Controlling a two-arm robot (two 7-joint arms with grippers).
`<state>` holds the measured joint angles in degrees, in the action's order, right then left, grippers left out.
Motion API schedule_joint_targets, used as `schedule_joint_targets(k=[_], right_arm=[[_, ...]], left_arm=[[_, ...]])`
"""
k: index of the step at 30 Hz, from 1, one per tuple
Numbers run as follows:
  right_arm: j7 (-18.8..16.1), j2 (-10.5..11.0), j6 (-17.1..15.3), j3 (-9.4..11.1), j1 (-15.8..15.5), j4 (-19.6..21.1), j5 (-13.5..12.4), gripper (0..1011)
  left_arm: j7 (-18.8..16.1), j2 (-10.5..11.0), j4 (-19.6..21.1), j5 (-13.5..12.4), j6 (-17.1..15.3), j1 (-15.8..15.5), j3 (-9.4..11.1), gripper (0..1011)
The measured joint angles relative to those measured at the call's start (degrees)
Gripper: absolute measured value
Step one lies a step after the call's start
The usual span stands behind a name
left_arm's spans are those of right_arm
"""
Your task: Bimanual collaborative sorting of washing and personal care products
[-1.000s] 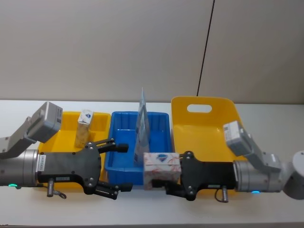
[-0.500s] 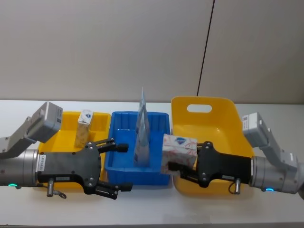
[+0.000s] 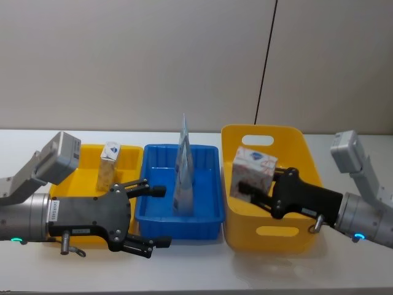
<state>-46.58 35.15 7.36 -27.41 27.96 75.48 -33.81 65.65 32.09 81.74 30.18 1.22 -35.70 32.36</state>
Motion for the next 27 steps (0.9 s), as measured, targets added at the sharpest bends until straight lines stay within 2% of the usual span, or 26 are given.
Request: schedule_joint_targets(k=[15, 27], right_arm=[[9.8, -1.2, -3.3, 4.1, -0.8, -1.5, -0.4, 363], [20.0, -4.2, -6.9, 6.4, -0.2, -3.3, 0.5, 362]], left_arm=[[0.0, 0.0, 0.0, 0.0, 0.0, 0.0, 0.0, 1001], [0.0, 0.0, 0.0, 0.0, 0.0, 0.0, 0.0, 1001]])
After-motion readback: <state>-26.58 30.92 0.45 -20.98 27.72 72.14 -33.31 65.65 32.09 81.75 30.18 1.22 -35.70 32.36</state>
